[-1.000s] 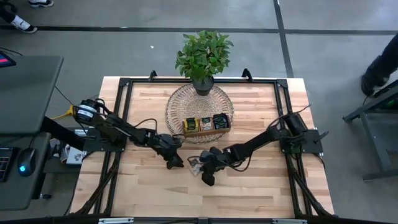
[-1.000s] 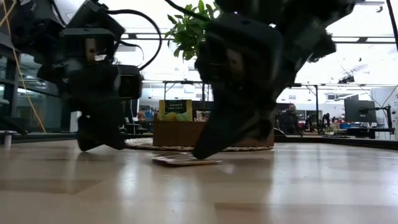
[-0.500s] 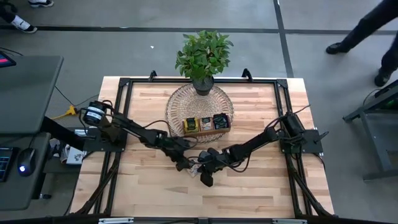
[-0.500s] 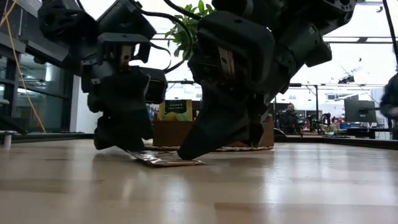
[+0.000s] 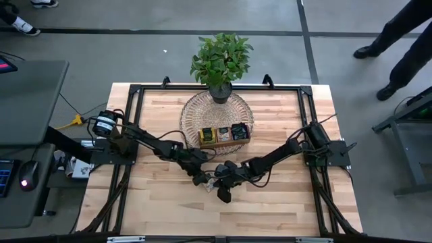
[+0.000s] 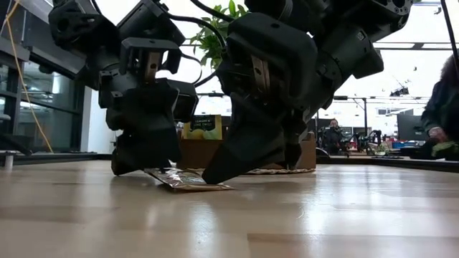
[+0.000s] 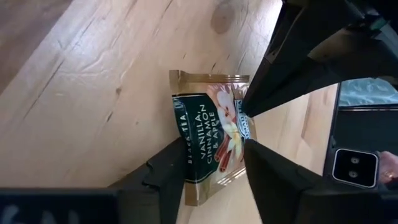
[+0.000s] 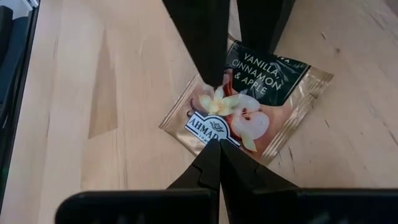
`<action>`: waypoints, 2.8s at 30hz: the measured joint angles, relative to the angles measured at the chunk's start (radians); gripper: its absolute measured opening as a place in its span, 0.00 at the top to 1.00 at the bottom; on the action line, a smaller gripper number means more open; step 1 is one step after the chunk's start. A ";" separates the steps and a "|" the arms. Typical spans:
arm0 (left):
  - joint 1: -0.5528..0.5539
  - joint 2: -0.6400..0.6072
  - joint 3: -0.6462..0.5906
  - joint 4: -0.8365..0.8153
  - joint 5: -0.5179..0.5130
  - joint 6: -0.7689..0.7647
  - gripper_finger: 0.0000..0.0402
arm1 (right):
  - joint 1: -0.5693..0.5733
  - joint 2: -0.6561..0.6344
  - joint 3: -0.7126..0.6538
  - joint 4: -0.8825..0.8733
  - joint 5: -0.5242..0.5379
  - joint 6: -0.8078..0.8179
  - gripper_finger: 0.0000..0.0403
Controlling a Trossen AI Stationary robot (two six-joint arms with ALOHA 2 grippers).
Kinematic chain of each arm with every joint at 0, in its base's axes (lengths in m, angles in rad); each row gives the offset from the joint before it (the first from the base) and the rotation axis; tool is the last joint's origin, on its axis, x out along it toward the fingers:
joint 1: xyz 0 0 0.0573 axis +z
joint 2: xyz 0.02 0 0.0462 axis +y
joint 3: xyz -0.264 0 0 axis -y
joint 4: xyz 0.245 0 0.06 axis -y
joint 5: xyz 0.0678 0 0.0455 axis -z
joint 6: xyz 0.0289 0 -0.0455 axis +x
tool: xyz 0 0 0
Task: Pick & Place Tea
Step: Put the brown tea bag into the middle section of the wooden organizer
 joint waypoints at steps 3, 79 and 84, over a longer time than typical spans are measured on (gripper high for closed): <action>0.000 0.001 0.000 -0.007 -0.004 -0.006 0.67 | 0.000 0.000 0.000 -0.001 0.000 -0.001 1.00; 0.342 0.030 0.896 -1.075 -0.368 1.026 1.00 | 0.223 -0.748 -0.338 -0.763 0.381 0.579 1.00; 0.339 0.089 0.894 -1.085 -0.358 1.033 1.00 | 0.223 -0.748 -0.338 -0.766 0.378 0.552 1.00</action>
